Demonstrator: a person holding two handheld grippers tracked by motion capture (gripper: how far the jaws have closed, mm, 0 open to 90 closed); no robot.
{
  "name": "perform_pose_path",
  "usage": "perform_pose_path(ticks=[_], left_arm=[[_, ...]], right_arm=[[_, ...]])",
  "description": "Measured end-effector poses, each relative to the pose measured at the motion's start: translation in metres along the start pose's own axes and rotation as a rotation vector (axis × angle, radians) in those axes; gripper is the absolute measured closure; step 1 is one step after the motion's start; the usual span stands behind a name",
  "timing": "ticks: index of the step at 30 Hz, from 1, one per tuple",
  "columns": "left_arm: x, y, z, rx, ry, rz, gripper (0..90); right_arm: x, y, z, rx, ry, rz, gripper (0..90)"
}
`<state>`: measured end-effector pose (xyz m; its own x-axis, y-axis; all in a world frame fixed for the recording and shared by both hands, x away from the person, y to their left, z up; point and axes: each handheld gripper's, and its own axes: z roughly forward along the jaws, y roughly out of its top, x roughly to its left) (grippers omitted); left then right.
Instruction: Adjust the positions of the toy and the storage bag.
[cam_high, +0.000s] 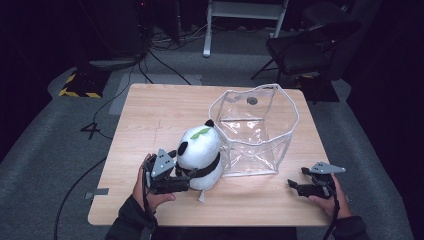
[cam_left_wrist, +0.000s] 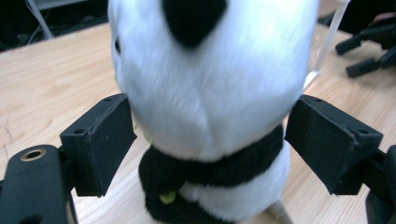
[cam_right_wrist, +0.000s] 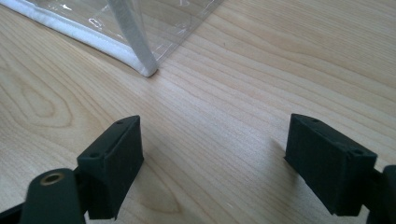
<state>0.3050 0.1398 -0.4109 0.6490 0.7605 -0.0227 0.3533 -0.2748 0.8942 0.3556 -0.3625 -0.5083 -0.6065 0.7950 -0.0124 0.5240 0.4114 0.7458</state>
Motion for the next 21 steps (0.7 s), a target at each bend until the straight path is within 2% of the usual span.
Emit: perform_pose_path(ticks=[7,11,15,18,21], left_arm=[[-0.001,0.011,0.005,-0.022,0.004,-0.022,13.4],[0.001,0.015,0.013,-0.006,0.008,-0.012,7.8],[0.001,0.019,0.021,-0.005,-0.001,-0.026,2.9],[0.002,0.022,0.027,0.001,0.013,-0.014,0.0],[0.004,0.023,0.033,-0.005,0.008,-0.034,0.0]], right_arm=[[0.0,0.0,0.0,0.0,-0.001,0.0,19.1],[0.0,0.0,0.0,0.0,-0.002,0.0,19.1],[0.0,0.0,0.0,0.0,-0.001,0.0,19.1],[0.0,0.0,0.0,0.0,-0.001,0.0,19.1],[0.0,0.0,0.0,0.0,-0.002,0.0,19.1]])
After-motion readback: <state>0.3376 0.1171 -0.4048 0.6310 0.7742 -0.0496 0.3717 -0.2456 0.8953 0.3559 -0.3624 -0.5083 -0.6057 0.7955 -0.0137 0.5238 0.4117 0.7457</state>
